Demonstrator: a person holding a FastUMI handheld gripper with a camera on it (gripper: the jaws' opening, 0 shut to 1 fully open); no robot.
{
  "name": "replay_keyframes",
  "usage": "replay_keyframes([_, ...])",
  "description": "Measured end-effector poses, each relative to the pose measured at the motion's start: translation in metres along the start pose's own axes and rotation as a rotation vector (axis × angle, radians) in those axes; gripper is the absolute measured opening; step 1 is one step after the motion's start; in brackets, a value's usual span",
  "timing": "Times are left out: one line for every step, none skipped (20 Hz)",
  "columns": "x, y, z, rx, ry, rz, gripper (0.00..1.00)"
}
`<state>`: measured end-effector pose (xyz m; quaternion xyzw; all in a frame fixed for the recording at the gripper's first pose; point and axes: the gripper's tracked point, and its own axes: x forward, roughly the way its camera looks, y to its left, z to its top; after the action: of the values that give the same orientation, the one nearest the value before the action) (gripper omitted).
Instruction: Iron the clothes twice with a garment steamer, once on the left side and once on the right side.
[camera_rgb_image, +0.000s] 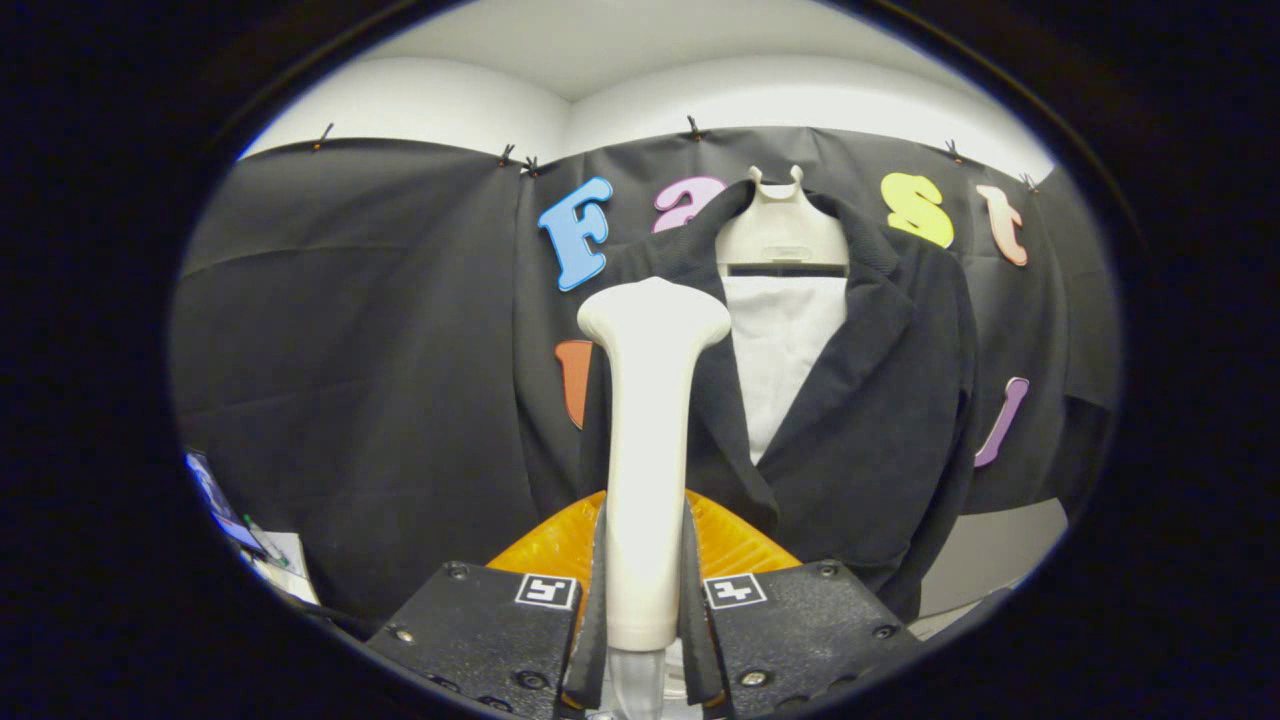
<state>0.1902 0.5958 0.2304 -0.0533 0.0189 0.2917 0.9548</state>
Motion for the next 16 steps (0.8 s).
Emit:
replay_keyframes([0.007,0.001,0.000,-0.003,0.003,0.001,0.33])
replay_keyframes([0.015,0.001,-0.001,-0.006,0.009,0.001,0.33])
replay_keyframes([0.020,0.001,-0.003,-0.010,0.017,-0.003,0.33])
replay_keyframes([0.025,0.001,-0.007,-0.016,0.025,-0.005,0.33])
replay_keyframes([0.029,0.001,-0.011,-0.016,0.034,-0.006,0.33])
replay_keyframes([0.032,-0.001,-0.017,-0.015,0.044,-0.006,0.33])
replay_keyframes([0.033,-0.002,-0.021,-0.012,0.052,-0.006,0.33])
replay_keyframes([0.035,-0.003,-0.026,-0.013,0.058,-0.006,0.33])
replay_keyframes([0.036,-0.004,-0.031,-0.019,0.065,-0.008,0.33])
replay_keyframes([0.036,-0.007,-0.037,-0.023,0.074,-0.010,0.33])
replay_keyframes([0.034,-0.009,-0.045,-0.023,0.085,-0.010,0.33])
replay_keyframes([0.032,-0.010,-0.052,-0.023,0.096,-0.011,0.33])
replay_keyframes([0.030,-0.011,-0.057,-0.026,0.103,-0.012,0.33])
replay_keyframes([0.027,-0.013,-0.064,-0.027,0.112,-0.013,0.33])
replay_keyframes([0.024,-0.013,-0.070,-0.025,0.124,-0.012,0.33])
replay_keyframes([0.022,-0.012,-0.077,-0.021,0.138,-0.007,0.33])
